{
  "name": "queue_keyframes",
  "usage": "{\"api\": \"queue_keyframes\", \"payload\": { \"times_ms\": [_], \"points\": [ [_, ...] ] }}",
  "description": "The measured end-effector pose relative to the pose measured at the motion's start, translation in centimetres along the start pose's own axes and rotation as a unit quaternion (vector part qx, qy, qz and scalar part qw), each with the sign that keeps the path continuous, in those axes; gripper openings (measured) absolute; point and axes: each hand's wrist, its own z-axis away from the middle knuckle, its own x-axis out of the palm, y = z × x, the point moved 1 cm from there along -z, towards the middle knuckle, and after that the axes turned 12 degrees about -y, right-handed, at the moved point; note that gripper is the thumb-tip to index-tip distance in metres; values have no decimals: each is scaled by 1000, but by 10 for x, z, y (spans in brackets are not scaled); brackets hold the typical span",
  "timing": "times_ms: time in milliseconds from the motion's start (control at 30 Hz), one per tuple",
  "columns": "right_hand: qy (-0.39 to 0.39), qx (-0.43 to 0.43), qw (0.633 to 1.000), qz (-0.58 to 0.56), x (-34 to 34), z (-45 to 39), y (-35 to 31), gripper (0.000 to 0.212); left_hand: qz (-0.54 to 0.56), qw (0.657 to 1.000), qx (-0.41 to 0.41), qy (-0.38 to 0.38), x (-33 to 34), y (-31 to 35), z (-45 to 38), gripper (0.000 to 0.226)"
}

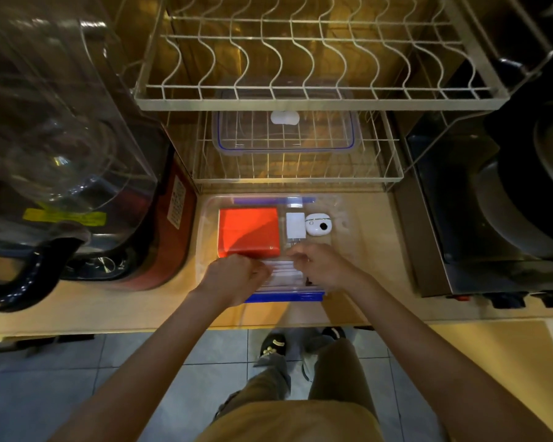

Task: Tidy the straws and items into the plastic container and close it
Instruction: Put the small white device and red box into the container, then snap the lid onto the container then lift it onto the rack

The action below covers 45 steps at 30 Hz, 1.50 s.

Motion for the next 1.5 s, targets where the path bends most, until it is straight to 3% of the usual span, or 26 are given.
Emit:
{"api": "queue_keyframes", "payload": {
  "times_ms": [167, 400, 500, 600, 700, 867, 1067, 1200, 1300, 1500],
  "points": [
    [97, -25, 994, -32, -29, 15, 0, 22, 4, 1000, 25, 18, -42, -1, -1, 31],
    [315, -57, 946, 55, -97, 34, -27, 21, 13, 964, 48, 262, -120, 15, -12, 29],
    [391, -57, 905, 155, -124, 30, -31, 30, -22, 952, 18, 306, -134, 17, -27, 39],
    [343, -2, 905, 253, -142, 13, -25, 49, -93, 954, -27, 284, -136, 10, -46, 53],
    [304, 34, 902, 304, -146, -2, -14, 48, -121, 955, -52, 264, -133, 4, -58, 48],
    [344, 21, 879, 330, -148, -13, -6, 50, -169, 947, -57, 266, -130, -7, -66, 48],
    [394, -2, 842, 369, -145, -1, -11, 42, -214, 923, 5, 321, -131, -10, -59, 42],
    [436, -44, 828, 349, -134, 18, -10, 23, -196, 904, 53, 377, -130, -9, -44, 25],
    [462, -55, 818, 339, -124, 35, -8, 21, -176, 890, 79, 414, -125, -6, -26, 18],
    [443, -122, 858, 229, -117, 86, -16, 14, -83, 882, 148, 439, -120, 10, 21, 17]
  ]
}}
